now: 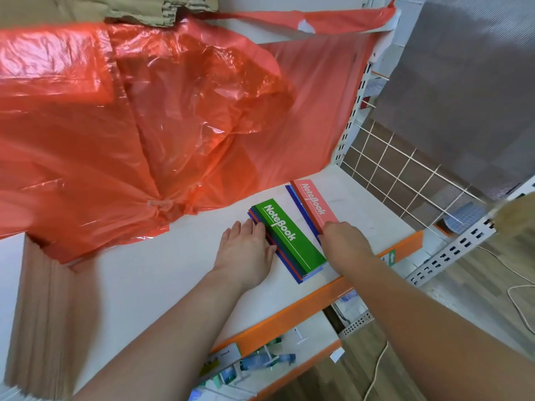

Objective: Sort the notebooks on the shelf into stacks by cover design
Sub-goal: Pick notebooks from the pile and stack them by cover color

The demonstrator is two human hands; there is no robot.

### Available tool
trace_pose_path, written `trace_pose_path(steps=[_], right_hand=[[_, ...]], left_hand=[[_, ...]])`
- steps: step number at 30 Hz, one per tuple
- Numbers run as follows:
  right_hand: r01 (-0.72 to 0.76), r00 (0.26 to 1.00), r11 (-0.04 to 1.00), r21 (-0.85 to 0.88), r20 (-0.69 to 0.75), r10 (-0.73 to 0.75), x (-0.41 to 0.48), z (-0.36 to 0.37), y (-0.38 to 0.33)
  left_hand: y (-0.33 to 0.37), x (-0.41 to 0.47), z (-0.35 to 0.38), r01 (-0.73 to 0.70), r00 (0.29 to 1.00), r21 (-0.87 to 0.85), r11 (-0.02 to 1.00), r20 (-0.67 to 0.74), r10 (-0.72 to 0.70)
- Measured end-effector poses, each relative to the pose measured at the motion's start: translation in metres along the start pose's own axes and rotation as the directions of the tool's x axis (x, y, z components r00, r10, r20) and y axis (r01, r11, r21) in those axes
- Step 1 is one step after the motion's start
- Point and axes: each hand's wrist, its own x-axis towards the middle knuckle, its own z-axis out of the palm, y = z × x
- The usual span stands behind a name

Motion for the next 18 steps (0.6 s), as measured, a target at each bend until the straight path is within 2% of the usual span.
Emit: trace_pose_path(steps=[3, 5, 7, 9, 10, 12, 13, 14, 15, 16, 18], right_hand=[[0.006, 1.000, 0.998, -0.058, 0.026, -0.005, -0.003, -0.006, -0.005], [0.009, 1.000, 0.997, -0.072, 0.000, -0.009, -0.006, -0.012, -0.006], [0.041, 0.996, 0.996, -0.085, -0.081, -0.048, -0.009, -0.014, -0.011], [0.113, 0.982, 0.990, -0.089, -0.141, -0.125, -0.018, -0.016, -0.030], [0.171, 0.967, 0.982, -0.077, -0.177, -0.182, -0.024, -0.016, -0.041], [0.320, 0.918, 0.947, -0.035, -0.234, -0.319, -0.037, -0.018, -0.060], [0.397, 0.882, 0.918, -0.007, -0.276, -0.383, -0.043, -0.018, -0.066], [0.459, 0.864, 0.887, 0.053, -0.262, -0.431, -0.048, -0.018, -0.069], [0.494, 0.857, 0.862, 0.112, -0.228, -0.461, -0.050, -0.018, -0.068], [0.477, 0.875, 0.867, 0.144, -0.172, -0.453, -0.050, -0.016, -0.066], [0.376, 0.920, 0.913, 0.158, -0.182, -0.347, -0.040, -0.010, -0.055]], left_hand=[[-0.002, 0.001, 0.000, -0.019, 0.999, -0.013, 1.000, -0.031, 0.018], [-0.002, 0.001, -0.001, -0.045, 0.994, -0.077, 0.996, -0.099, 0.037], [0.002, 0.002, -0.005, -0.038, 0.987, -0.234, 0.971, -0.162, -0.001], [0.007, 0.004, -0.011, 0.045, 0.980, -0.484, 0.874, -0.149, -0.133], [0.008, 0.005, -0.014, 0.111, 0.972, -0.651, 0.751, -0.087, -0.219], [0.012, 0.008, -0.019, 0.236, 0.938, -0.914, 0.331, 0.125, -0.324], [0.013, 0.008, -0.020, 0.270, 0.920, -0.954, 0.129, 0.216, -0.326], [0.012, 0.008, -0.018, 0.272, 0.909, -0.962, 0.012, 0.252, -0.331], [0.011, 0.006, -0.019, 0.265, 0.903, -0.964, 0.012, 0.243, -0.353], [0.010, 0.006, -0.017, 0.257, 0.901, -0.965, 0.054, 0.219, -0.375], [0.004, 0.004, -0.015, 0.265, 0.883, -0.953, 0.145, 0.179, -0.433]])
